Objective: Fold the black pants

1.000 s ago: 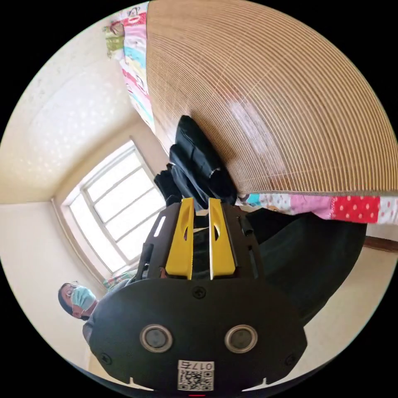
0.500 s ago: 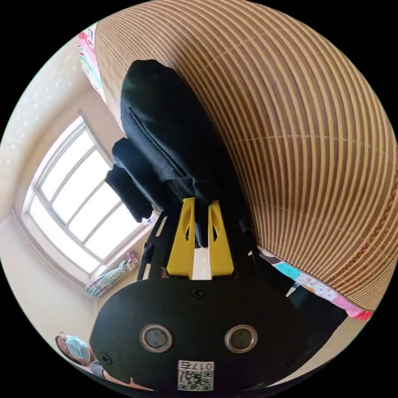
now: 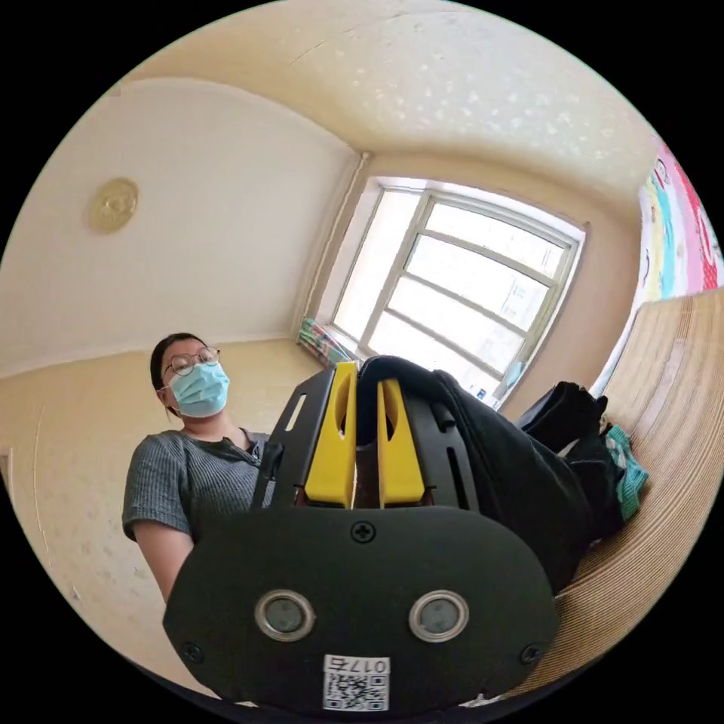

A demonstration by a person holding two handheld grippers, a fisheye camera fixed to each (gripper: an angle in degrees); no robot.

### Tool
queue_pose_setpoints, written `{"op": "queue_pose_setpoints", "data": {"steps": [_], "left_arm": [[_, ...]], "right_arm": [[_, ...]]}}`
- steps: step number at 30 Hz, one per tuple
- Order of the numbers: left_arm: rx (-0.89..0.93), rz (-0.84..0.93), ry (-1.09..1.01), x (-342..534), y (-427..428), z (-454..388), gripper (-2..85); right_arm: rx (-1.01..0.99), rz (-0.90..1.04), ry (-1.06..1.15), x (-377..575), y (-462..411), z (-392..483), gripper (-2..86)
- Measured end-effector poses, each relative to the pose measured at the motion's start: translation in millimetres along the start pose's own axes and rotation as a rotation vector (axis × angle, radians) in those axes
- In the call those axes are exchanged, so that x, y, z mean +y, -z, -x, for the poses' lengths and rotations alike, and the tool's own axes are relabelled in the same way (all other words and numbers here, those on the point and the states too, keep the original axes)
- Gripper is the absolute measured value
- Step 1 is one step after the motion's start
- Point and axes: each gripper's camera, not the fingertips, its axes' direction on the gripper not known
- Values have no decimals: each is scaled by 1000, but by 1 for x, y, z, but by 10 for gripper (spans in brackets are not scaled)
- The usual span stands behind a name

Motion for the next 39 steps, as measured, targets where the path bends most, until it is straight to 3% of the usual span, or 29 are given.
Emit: {"op": "queue_pose_setpoints", "data": {"steps": [4, 6, 10, 14, 21, 26, 28, 31, 33, 35, 39], "left_arm": [[92, -128, -157, -1, -17, -61, 185], [236, -224, -229, 18, -17, -84, 170], [410, -223, -315, 47, -28, -104, 171], [557, -186, -463, 79, -41, -135, 244], [457, -29, -660, 116, -103, -232, 309], [346, 44, -734, 148, -134, -279, 314], [280, 51, -742, 160, -141, -292, 308], [122, 15, -765, 166, -154, -310, 255], [68, -60, -706, 151, -157, -313, 150], [164, -84, -742, 137, -154, -318, 74], [413, 22, -936, 107, -163, -368, 63]], "right_arm": [[110, 8, 269, -12, -40, 121, -2], [166, -21, 372, -9, -46, 171, -2], [409, -32, 626, 12, -78, 289, -2], [620, -49, 793, 37, -119, 368, -3], [1070, -131, 1002, 78, -207, 456, -2], [1448, -246, 992, 89, -256, 480, -1], [1603, -326, 1018, 97, -268, 492, -1], [1597, -300, 1055, 106, -276, 506, -1], [1639, -303, 1090, 113, -281, 515, 0], [1727, -370, 1111, 122, -282, 530, 0], [1748, -640, 1163, 147, -245, 588, 1]]}}
